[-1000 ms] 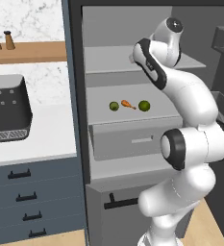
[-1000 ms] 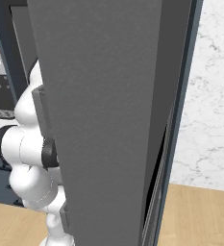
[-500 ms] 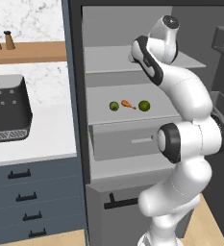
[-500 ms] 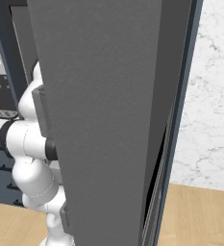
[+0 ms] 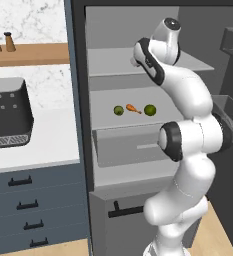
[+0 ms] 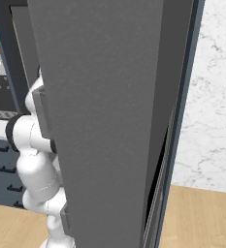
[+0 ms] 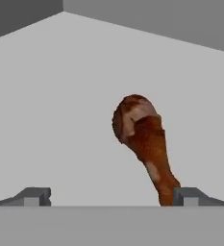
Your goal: Place one lime and one chicken drumstick in each tupperware on the nearby counter, to pack two identical lunches.
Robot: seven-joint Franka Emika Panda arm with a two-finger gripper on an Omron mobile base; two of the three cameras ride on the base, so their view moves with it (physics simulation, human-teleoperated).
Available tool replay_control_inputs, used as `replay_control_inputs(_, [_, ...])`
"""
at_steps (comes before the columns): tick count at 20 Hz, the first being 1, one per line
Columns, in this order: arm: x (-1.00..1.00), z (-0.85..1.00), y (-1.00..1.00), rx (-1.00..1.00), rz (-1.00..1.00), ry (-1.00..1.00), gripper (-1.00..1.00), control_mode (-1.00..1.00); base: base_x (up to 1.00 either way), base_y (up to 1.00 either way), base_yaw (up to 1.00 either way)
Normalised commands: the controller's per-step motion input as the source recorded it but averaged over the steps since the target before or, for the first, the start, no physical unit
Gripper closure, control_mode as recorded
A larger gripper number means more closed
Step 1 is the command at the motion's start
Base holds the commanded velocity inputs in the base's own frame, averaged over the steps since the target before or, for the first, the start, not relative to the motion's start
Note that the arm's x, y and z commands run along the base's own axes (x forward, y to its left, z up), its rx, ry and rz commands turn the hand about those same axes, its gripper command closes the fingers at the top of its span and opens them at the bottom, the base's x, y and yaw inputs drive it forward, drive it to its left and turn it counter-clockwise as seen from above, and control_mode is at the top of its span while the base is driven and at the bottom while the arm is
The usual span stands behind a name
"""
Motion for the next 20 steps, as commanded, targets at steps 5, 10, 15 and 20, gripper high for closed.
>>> replay_control_inputs(5, [0.48, -0.05, -0.03, -0.01, 0.00, 0.00, -1.00, -1.00, 0.00, 0.00, 0.00])
replay_control_inputs(10, [0.42, -0.04, -0.05, 0.00, 0.00, 0.00, -1.00, -1.00, 0.00, 0.00, 0.00])
replay_control_inputs(15, [0.32, -0.08, -0.02, 0.00, 0.00, 0.00, -1.00, -1.00, 0.00, 0.00, 0.00])
replay_control_inputs(20, [0.27, -0.26, 0.00, 0.00, 0.00, 0.03, 1.00, -1.00, 0.00, 0.00, 0.00])
